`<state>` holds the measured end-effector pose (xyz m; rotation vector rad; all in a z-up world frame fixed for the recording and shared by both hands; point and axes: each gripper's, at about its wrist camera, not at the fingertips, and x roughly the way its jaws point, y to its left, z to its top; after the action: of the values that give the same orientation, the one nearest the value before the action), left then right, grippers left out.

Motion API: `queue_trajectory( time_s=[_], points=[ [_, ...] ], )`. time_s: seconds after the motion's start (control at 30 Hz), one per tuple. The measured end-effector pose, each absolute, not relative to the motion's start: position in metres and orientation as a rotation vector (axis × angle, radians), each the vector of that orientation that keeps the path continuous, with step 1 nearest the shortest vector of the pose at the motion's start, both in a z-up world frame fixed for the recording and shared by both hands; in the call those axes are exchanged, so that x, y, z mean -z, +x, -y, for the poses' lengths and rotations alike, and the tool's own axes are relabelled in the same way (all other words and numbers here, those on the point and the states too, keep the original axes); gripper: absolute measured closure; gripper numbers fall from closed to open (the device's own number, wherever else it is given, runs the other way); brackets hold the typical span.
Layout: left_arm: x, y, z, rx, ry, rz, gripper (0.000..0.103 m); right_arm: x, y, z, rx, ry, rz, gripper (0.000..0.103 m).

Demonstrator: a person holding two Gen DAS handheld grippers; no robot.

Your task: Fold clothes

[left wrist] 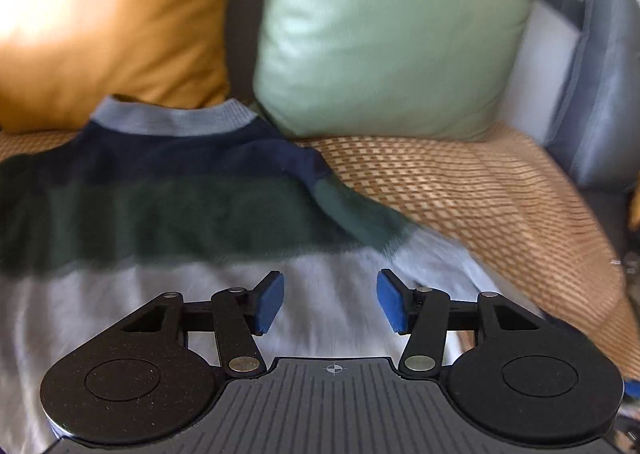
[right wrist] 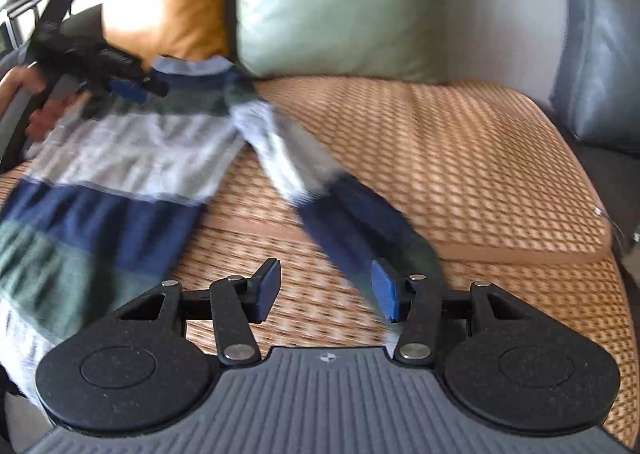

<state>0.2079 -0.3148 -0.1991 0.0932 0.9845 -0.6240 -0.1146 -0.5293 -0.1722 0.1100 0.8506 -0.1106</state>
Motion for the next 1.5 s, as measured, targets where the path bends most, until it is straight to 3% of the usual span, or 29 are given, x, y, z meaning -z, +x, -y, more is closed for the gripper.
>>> queue_trajectory(
  time_s=[0.37,0.4,0.43,0.47,0.5,0.53,0.8,0.83,0.87,0.93,1.03,1.07,1.13,1.37,1.5],
  points=[
    [0.252,0.264,0.379,0.571,0.151,-1.023,0.034,0.199,-0.099,0.557,0.114,0.094,-0.910,0.045],
    [0.253,0.266,0.379,0.576,0.146,-1.017,0.048,0.202,-0.094,0.553,0.104,0.068,-0.923,0.045],
    [0.253,0.268,0.379,0.584,0.149,-1.006,0.090,0.206,-0.089,0.550,0.094,0.042,-0.937,0.046],
    [0.252,0.271,0.381,0.599,0.153,-0.998,0.103,0.210,-0.084,0.548,0.087,0.010,-0.957,0.055],
    [0.250,0.274,0.384,0.607,0.157,-0.994,0.103,0.213,-0.077,0.548,0.077,-0.002,-0.990,0.073],
    [0.246,0.276,0.386,0.616,0.160,-0.978,0.103,0.215,-0.070,0.548,0.068,-0.014,-1.022,0.099],
    [0.227,0.291,0.420,0.574,0.101,-0.809,0.103,0.182,-0.041,0.611,0.303,0.074,-0.851,0.101],
    [0.231,0.293,0.425,0.549,0.091,-0.805,0.084,0.182,-0.037,0.624,0.347,0.107,-0.838,0.101],
    [0.237,0.296,0.430,0.541,0.088,-0.829,0.079,0.187,-0.033,0.636,0.378,0.144,-0.846,0.100],
    [0.246,0.301,0.437,0.536,0.091,-0.875,0.076,0.200,-0.024,0.655,0.398,0.218,-0.886,0.100],
    [0.242,0.295,0.427,0.582,0.096,-0.867,0.065,0.208,-0.030,0.663,0.390,0.293,-0.872,0.090],
    [0.238,0.291,0.422,0.600,0.107,-0.858,0.062,0.205,-0.036,0.664,0.389,0.309,-0.852,0.075],
    [0.228,0.281,0.409,0.644,0.146,-0.837,0.059,0.193,-0.054,0.664,0.406,0.310,-0.807,0.058],
    [0.216,0.215,0.362,0.812,0.292,-0.809,0.055,0.183,-0.119,0.653,0.370,0.333,-0.810,0.053],
    [0.230,0.183,0.357,0.870,0.399,-0.829,0.052,0.193,-0.143,0.643,0.285,0.362,-0.827,0.039]
  ],
)
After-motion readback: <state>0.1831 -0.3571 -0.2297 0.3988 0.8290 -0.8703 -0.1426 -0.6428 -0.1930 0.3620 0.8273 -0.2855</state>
